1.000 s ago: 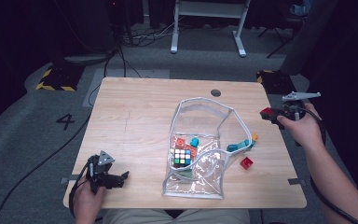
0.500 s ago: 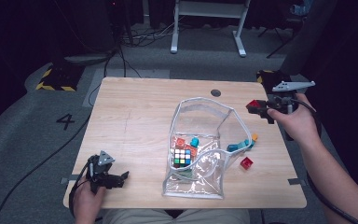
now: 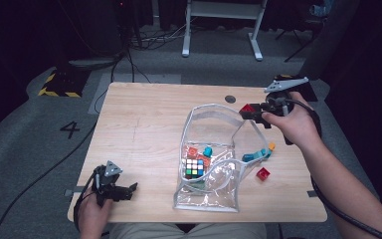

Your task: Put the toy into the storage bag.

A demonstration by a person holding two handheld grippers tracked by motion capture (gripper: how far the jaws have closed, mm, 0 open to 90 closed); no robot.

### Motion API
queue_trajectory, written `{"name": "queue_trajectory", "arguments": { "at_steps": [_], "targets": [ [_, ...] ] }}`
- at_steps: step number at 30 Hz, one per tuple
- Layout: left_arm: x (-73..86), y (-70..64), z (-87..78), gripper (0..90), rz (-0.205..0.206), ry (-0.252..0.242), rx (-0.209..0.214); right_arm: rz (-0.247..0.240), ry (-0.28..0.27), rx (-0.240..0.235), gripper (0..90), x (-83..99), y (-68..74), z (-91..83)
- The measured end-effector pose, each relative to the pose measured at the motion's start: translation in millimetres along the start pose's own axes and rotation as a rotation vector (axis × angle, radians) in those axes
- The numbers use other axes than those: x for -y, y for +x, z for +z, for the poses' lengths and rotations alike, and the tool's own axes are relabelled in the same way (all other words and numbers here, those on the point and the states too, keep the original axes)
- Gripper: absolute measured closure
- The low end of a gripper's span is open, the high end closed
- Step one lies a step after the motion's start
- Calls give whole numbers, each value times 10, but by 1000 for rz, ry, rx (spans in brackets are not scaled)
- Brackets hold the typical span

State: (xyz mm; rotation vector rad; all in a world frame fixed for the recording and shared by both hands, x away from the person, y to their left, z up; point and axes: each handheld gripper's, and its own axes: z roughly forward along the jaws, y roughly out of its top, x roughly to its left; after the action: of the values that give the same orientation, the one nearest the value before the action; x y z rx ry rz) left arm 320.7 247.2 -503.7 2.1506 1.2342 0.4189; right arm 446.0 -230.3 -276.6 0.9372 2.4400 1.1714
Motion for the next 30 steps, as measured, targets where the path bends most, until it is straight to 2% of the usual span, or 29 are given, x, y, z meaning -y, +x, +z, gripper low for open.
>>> {"name": "queue_trajectory", "arguments": {
  "at_steps": [7,17,24,30],
  "targets": [
    [1,-2,3,0,-1,-3,-4,-6,21,-28,591,-119,134,197],
    [1,-4,3,0,-2,-4,-5,-23,49,-48,590,-211,232,515],
    [2,-3,4,0,-2,-6,-2,-30,70,-42,591,-255,290,728],
    [2,-4,5,0,-1,-6,-6,-49,81,-27,590,-259,268,868]
  ]
}}
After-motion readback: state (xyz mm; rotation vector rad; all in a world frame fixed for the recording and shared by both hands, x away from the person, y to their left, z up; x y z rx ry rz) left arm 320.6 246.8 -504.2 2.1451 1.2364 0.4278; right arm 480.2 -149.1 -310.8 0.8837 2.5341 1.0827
